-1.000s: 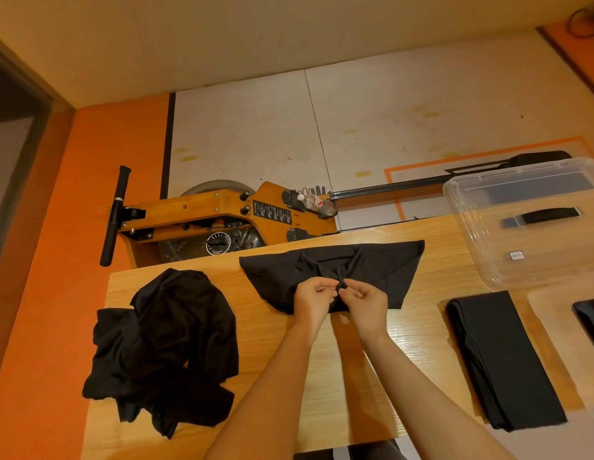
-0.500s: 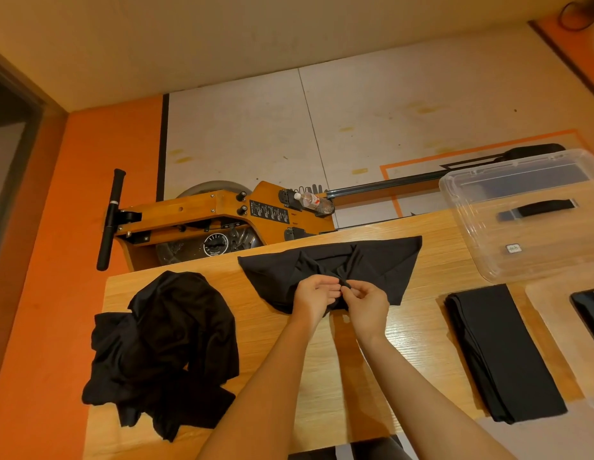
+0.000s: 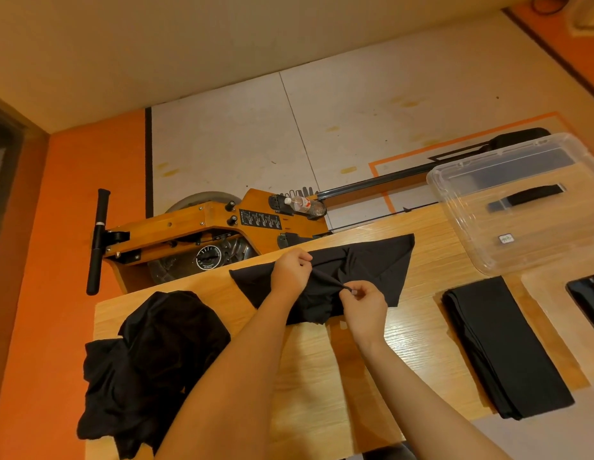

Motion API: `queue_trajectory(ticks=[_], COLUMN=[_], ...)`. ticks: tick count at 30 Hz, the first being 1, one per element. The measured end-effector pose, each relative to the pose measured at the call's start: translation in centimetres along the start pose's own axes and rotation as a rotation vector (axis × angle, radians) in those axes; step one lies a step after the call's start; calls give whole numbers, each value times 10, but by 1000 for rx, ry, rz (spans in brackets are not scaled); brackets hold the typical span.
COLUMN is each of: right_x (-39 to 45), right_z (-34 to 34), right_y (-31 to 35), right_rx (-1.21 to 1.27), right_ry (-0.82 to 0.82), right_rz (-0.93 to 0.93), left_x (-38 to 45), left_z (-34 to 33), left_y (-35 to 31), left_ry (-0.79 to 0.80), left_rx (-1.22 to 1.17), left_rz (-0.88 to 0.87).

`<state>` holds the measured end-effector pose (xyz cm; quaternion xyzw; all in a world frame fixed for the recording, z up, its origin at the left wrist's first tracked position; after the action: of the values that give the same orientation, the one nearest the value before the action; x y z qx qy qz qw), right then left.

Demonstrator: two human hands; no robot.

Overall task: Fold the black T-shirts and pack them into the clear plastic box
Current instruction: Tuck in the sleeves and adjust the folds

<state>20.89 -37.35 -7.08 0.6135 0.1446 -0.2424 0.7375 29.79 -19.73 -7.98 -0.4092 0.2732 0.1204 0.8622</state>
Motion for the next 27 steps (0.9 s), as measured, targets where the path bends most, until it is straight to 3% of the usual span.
queue_trajectory(ticks=[5, 15, 27], right_x=[-2, -2, -14], right_z=[5, 10, 22], right_y=[-4, -7, -9], right_rx=[39, 39, 39], right_ry=[-17, -35, -98], right_rz=[-9, 8, 41], left_x=[29, 47, 47], left_z=[11, -10, 10], left_y=[-8, -13, -25], left_ry=[25, 139, 64], left_rx=[219, 433, 307], left_rz=[83, 191, 68])
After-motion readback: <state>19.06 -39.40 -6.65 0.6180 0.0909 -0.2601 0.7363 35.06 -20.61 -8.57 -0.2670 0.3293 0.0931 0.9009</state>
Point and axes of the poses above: each hand's wrist, its own x-axis towards the middle knuckle, its own z-axis out of the back of the hand, y = z × x, the point moved 8 cm from there along x, towards the middle knuckle, and after that the axes turned 13 degrees about y, right-handed, at the moved point
